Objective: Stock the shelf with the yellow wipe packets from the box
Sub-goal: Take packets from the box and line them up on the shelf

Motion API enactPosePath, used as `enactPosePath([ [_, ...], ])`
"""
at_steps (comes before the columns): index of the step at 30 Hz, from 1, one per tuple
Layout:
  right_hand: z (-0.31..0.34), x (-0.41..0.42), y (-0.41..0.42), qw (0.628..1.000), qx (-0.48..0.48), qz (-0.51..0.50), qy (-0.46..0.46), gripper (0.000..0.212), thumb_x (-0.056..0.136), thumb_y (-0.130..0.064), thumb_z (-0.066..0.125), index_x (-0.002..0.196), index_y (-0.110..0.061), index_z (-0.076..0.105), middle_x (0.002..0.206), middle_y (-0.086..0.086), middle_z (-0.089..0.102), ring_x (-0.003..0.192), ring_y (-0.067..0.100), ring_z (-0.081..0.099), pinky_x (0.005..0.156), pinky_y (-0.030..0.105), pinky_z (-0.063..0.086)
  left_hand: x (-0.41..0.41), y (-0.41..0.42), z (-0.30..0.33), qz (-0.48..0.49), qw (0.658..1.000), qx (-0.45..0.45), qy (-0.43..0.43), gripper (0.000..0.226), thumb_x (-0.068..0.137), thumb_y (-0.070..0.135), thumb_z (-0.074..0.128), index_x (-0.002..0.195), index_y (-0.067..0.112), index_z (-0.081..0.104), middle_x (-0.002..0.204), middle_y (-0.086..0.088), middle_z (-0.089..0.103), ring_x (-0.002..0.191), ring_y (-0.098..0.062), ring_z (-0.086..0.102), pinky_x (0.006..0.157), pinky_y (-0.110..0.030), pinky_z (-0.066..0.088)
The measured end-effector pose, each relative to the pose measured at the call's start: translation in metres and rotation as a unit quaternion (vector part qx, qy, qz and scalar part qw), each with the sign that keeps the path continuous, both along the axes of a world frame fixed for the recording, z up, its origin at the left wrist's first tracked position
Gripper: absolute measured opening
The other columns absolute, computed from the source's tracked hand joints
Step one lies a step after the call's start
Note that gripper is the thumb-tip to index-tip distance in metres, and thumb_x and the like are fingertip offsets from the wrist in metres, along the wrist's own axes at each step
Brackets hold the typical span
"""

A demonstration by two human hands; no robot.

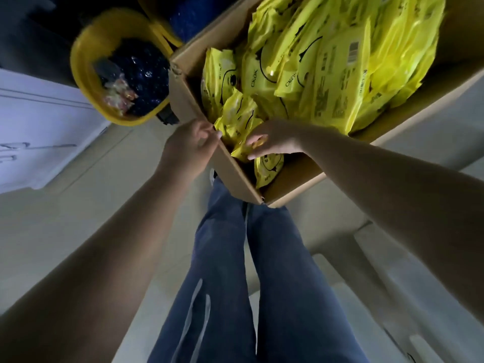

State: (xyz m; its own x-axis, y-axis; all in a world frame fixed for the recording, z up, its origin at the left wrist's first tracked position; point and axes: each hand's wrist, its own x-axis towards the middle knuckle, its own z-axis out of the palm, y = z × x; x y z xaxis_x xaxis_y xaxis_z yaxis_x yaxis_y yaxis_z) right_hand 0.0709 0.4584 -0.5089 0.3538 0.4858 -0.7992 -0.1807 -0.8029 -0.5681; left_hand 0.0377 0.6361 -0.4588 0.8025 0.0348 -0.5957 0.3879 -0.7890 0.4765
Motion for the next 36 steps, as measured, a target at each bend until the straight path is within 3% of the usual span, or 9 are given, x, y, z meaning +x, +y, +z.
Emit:
enactPosePath([
  [5, -0.007, 0.003, -0.006, 0.999, 0.003, 0.039, 0.014, 0.05, 0.081, -0.027, 0.068, 0.129, -0.021, 0.052, 0.14, -0.003, 0.045, 0.131, 0.017, 0.037, 0.106, 0.03, 0.026, -0.005, 0.005, -0.013, 0.005, 1.0, -0.015, -0.007, 0.033, 0.092, 0.032, 0.051, 0.118, 0.012, 0.056, 0.12, -0.004, 0.061, 0.112, -0.013, 0.053, 0.079, -0.016, 0.032],
  [11, -0.001, 0.0, -0.017, 0.995, -0.035, 0.059, -0.075, 0.039, 0.083, -0.03, 0.065, 0.117, -0.012, 0.061, 0.129, 0.006, 0.055, 0.121, 0.022, 0.047, 0.091, 0.026, 0.033, -0.005, 0.004, -0.009, 0.006, 1.0, -0.021, -0.001, 0.035, 0.092, 0.033, 0.05, 0.12, 0.012, 0.054, 0.119, -0.005, 0.06, 0.111, -0.015, 0.053, 0.08, -0.019, 0.033],
  [15, 0.023, 0.004, -0.034, 0.988, -0.023, -0.101, -0.111, 0.032, 0.082, -0.03, 0.066, 0.108, -0.011, 0.067, 0.109, 0.001, 0.061, 0.098, 0.014, 0.053, 0.075, 0.02, 0.037, -0.001, 0.004, -0.004, 0.013, 1.0, -0.027, 0.001, 0.036, 0.093, 0.032, 0.05, 0.121, 0.011, 0.053, 0.123, -0.005, 0.059, 0.113, -0.015, 0.052, 0.08, -0.018, 0.032],
  [19, 0.052, 0.009, -0.051, 0.931, 0.02, -0.347, -0.114, 0.027, 0.079, -0.029, 0.068, 0.096, -0.008, 0.067, 0.086, -0.002, 0.058, 0.085, 0.009, 0.052, 0.081, 0.023, 0.035, 0.01, 0.005, 0.003, 0.072, 0.994, -0.073, 0.023, 0.04, 0.092, 0.037, 0.05, 0.125, 0.015, 0.052, 0.128, -0.002, 0.055, 0.104, -0.002, 0.044, 0.081, -0.017, 0.031],
  [22, 0.064, 0.013, -0.06, 0.876, 0.101, -0.47, -0.042, 0.02, 0.072, -0.033, 0.069, 0.075, -0.015, 0.06, 0.06, -0.01, 0.063, 0.065, 0.002, 0.061, 0.072, 0.021, 0.05, 0.023, 0.001, 0.014, 0.031, 0.99, -0.133, 0.037, 0.048, 0.091, 0.043, 0.049, 0.133, 0.019, 0.044, 0.14, -0.001, 0.043, 0.117, -0.005, 0.039, 0.088, -0.02, 0.03],
  [26, 0.076, 0.02, -0.069, 0.809, 0.211, -0.545, 0.06, 0.044, 0.049, -0.039, 0.069, 0.083, -0.012, 0.058, 0.069, -0.006, 0.072, 0.067, 0.008, 0.07, 0.063, 0.025, 0.057, 0.048, -0.009, 0.037, -0.05, 0.984, -0.166, 0.046, 0.062, 0.083, 0.049, 0.053, 0.139, 0.032, 0.031, 0.152, 0.009, 0.021, 0.128, -0.001, 0.022, 0.101, -0.029, 0.024],
  [30, 0.077, 0.021, -0.065, 0.73, 0.286, -0.613, 0.102, 0.042, 0.058, -0.035, 0.066, 0.091, -0.011, 0.058, 0.078, -0.001, 0.073, 0.071, 0.014, 0.071, 0.061, 0.033, 0.057, 0.072, -0.021, 0.043, -0.046, 0.964, -0.245, 0.096, 0.076, 0.077, 0.048, 0.064, 0.141, 0.024, 0.031, 0.14, 0.005, 0.043, 0.126, -0.007, 0.042, 0.1, -0.017, 0.038],
  [33, 0.073, 0.014, -0.058, 0.692, 0.316, -0.636, 0.132, 0.035, 0.066, -0.032, 0.059, 0.093, -0.011, 0.057, 0.075, -0.002, 0.073, 0.066, 0.013, 0.07, 0.06, 0.033, 0.058, 0.08, -0.021, 0.042, -0.01, 0.96, -0.265, 0.09, 0.07, 0.068, 0.047, 0.068, 0.13, 0.026, 0.043, 0.123, 0.0, 0.061, 0.113, -0.012, 0.057, 0.097, -0.037, 0.046],
  [36, 0.067, 0.004, -0.05, 0.66, 0.33, -0.656, 0.161, 0.03, 0.073, -0.031, 0.055, 0.093, -0.01, 0.056, 0.073, 0.0, 0.072, 0.064, 0.013, 0.07, 0.063, 0.035, 0.059, 0.08, -0.021, 0.04, 0.013, 0.955, -0.283, 0.088, 0.051, 0.08, 0.033, 0.067, 0.126, 0.016, 0.051, 0.113, -0.002, 0.065, 0.105, -0.015, 0.062, 0.087, -0.03, 0.051],
])
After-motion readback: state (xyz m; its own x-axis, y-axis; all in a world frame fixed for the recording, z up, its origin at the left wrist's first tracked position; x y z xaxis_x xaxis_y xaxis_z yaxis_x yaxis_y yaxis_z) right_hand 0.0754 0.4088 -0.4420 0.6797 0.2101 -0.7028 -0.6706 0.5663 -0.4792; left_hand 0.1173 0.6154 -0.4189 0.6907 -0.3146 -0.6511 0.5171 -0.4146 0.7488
